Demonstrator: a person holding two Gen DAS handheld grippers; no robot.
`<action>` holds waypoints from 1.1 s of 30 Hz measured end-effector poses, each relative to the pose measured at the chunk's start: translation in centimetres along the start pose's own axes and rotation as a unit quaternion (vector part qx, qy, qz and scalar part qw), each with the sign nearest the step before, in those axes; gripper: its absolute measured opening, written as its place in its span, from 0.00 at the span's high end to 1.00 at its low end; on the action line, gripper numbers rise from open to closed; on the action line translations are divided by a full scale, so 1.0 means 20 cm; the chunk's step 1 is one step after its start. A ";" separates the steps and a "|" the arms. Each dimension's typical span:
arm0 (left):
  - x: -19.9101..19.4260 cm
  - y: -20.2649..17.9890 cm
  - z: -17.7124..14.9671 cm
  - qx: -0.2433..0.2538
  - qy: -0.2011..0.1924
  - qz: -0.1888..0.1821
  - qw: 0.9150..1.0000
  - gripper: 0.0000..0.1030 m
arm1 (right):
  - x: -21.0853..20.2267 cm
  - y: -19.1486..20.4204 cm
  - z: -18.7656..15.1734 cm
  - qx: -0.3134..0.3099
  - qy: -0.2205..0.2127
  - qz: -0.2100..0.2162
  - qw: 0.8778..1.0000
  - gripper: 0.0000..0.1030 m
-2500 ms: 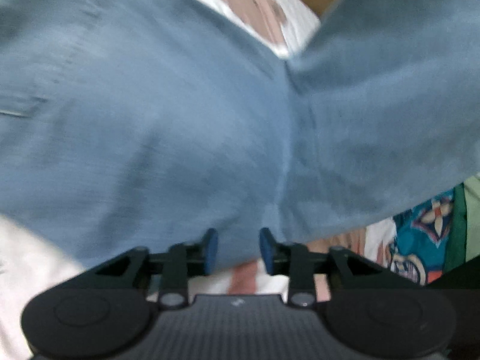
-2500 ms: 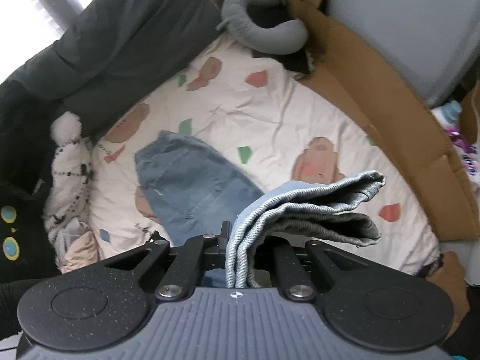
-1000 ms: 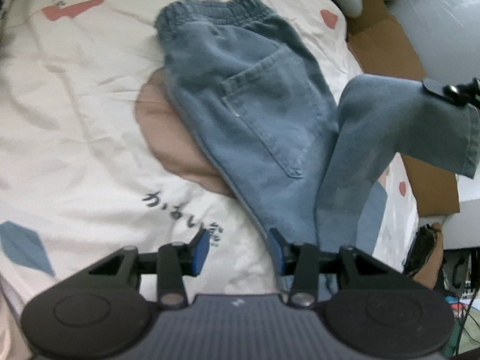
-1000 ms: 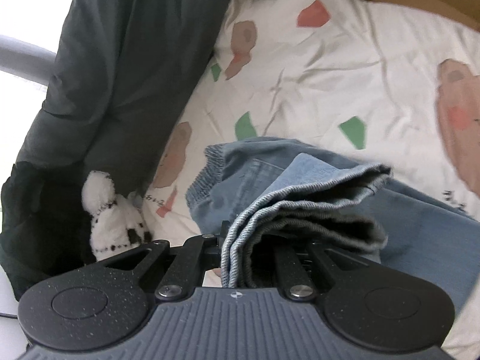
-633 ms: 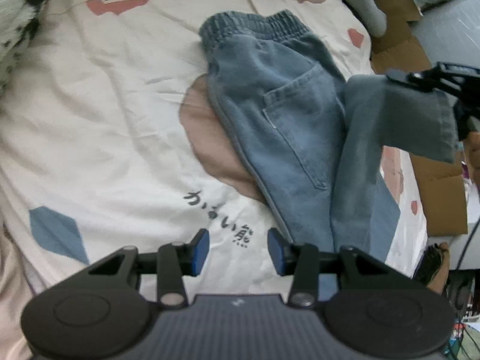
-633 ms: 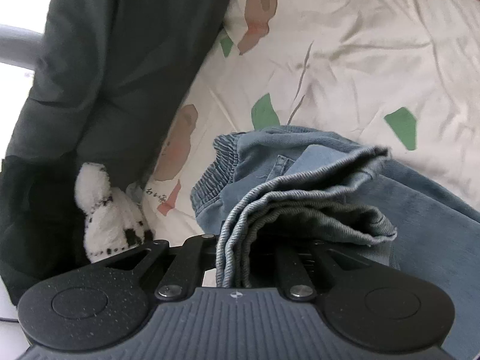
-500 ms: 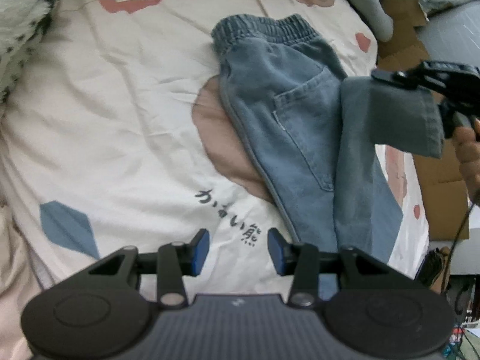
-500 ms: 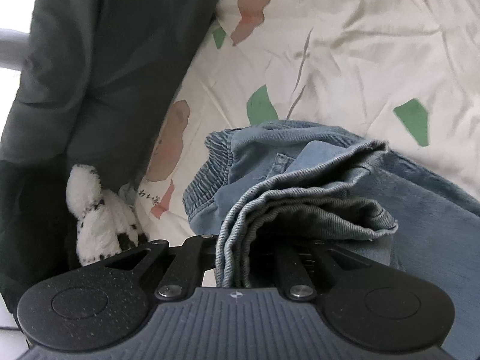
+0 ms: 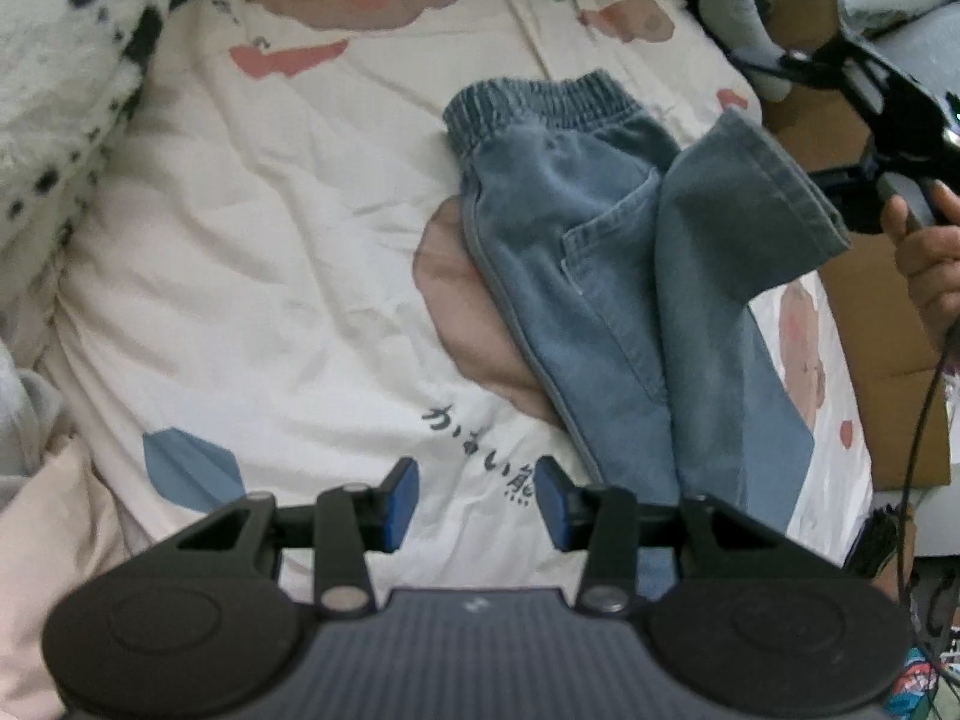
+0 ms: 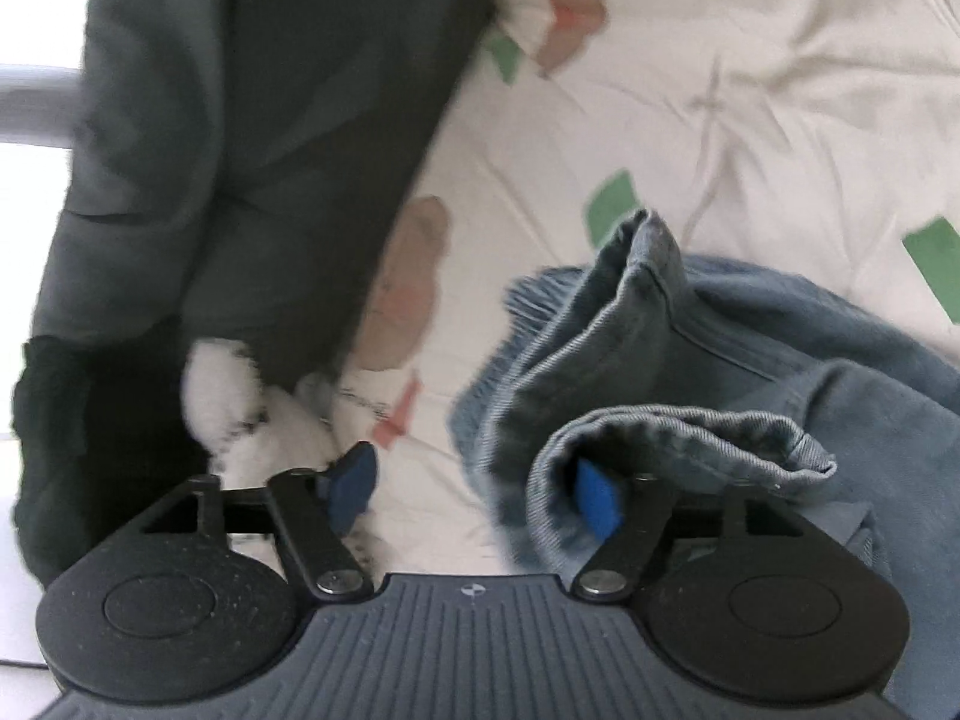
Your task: Fold clothes
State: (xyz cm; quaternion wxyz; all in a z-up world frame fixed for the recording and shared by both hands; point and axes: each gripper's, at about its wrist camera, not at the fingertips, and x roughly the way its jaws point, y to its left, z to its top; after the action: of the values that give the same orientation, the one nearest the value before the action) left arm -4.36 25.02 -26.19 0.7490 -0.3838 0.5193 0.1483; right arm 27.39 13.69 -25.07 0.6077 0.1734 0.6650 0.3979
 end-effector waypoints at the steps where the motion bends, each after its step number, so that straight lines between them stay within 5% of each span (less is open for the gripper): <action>1: -0.02 -0.01 0.00 0.001 -0.003 0.000 1.000 0.56 | -0.03 0.02 0.00 -0.003 -0.003 0.005 1.000 0.24; 6: -0.15 -0.05 0.00 0.011 -0.021 0.003 1.000 0.56 | -0.23 0.10 -0.02 -0.008 -0.036 0.074 0.997 0.24; 13: -0.40 -0.13 0.00 0.035 -0.060 0.018 0.997 0.52 | -0.59 0.22 -0.10 -0.039 -0.072 0.076 0.994 0.18; 20: -0.69 -0.23 0.07 0.031 -0.069 0.033 0.997 0.49 | -0.89 0.20 -0.25 -0.039 -0.107 0.009 0.993 0.14; 24: -0.88 -0.32 0.13 0.057 -0.083 0.040 0.994 0.34 | -0.95 0.16 -0.31 -0.043 -0.109 0.026 0.993 0.14; 33: -0.93 -0.39 0.42 0.084 -0.062 0.066 0.992 0.31 | -0.83 -0.10 -0.50 -0.025 -0.146 0.006 0.989 0.09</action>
State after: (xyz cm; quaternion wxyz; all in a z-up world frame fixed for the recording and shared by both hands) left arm -1.65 29.29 -4.97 0.7977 -0.2749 0.5069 0.1766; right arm 21.76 -2.62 -16.00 0.7000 0.2190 0.5578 0.3884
